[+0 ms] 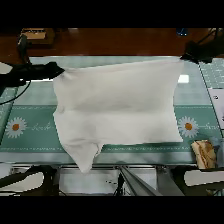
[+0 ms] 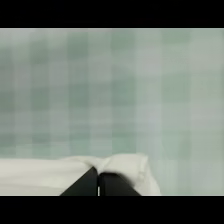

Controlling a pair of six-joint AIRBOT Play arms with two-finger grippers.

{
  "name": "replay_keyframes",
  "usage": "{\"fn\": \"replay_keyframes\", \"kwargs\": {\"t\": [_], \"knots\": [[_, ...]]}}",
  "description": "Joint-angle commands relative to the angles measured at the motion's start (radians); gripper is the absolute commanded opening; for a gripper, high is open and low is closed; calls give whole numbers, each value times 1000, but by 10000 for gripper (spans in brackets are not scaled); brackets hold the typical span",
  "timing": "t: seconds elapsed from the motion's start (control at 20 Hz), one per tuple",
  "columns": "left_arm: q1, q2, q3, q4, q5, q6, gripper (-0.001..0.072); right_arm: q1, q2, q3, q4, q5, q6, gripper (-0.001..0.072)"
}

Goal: Fold the shirts.

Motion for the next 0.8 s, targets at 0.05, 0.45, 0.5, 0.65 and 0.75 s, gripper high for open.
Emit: {"fn": "replay_keyframes", "kwargs": {"t": [0.05, 0.45, 0.5, 0.65, 0.75], "knots": [[-99, -117, 30, -46, 323, 35, 28, 6, -93, 0, 46, -197, -47, 18], [-170, -241, 29, -46, 473, 34, 28, 36, -246, 0, 23, -241, -124, 18], [-171, -255, 29, -46, 470, 34, 28, 37, -260, 0, 16, -237, -124, 18], [-168, -272, 29, -46, 465, 34, 28, 37, -279, 0, 16, -235, -124, 18], [-162, -261, 32, -46, 426, 34, 28, 37, -278, 3, 19, -191, -124, 18]]}}
